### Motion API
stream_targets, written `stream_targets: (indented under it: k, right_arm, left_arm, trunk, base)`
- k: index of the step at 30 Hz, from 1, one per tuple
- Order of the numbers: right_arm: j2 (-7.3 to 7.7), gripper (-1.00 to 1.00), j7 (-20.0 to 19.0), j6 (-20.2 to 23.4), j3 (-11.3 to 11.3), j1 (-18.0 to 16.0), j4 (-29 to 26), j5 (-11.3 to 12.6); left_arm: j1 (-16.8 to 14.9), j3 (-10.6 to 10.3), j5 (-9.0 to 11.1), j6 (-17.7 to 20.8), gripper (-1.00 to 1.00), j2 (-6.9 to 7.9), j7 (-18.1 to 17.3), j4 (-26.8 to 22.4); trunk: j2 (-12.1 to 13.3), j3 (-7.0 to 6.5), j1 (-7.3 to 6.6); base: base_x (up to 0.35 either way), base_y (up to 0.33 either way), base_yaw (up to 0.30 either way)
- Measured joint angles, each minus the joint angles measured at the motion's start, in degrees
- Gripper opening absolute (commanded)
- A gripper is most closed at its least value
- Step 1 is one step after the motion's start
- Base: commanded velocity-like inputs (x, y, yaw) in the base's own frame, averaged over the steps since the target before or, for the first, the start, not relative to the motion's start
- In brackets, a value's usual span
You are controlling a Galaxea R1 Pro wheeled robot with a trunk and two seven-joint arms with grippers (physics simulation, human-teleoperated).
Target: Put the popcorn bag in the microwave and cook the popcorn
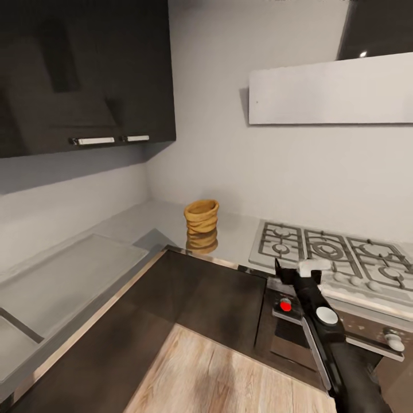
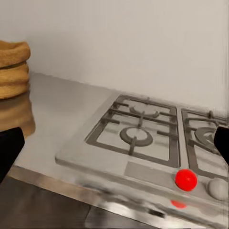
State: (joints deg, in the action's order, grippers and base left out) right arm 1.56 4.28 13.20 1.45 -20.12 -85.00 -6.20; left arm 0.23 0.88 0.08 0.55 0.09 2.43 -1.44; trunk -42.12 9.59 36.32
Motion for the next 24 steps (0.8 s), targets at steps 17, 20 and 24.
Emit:
stream_targets:
  k: [17, 20, 24]
  right_arm:
    - [0.37, 1.00, 0.25, 45.61, 0.07, -33.10, 9.00, -0.19]
    - [3.58, 1.00, 0.20, 46.17, 1.48, -42.89, 26.59, -0.68]
    - [7.15, 1.00, 0.53, 46.09, 2.22, -56.08, 49.63, -0.09]
  left_arm:
    - [0.00, -0.02, 0.02, 0.01, 1.00, -0.06, -0.04, -0.01]
    - [0.01, 0.01, 0.01, 0.01, 1.00, -0.06, -0.04, -0.02]
    - [0.01, -0.05, 0.00, 0.00, 1.00, -0.08, -0.05, -0.01]
  trunk:
    - [6.83, -3.05, -3.74]
    - [8.05, -3.60, -4.40]
    - [9.64, -4.32, -5.28]
  base:
    - [0.000, 0.000, 0.000]
    - [0.000, 0.000, 0.000]
    - [0.000, 0.000, 0.000]
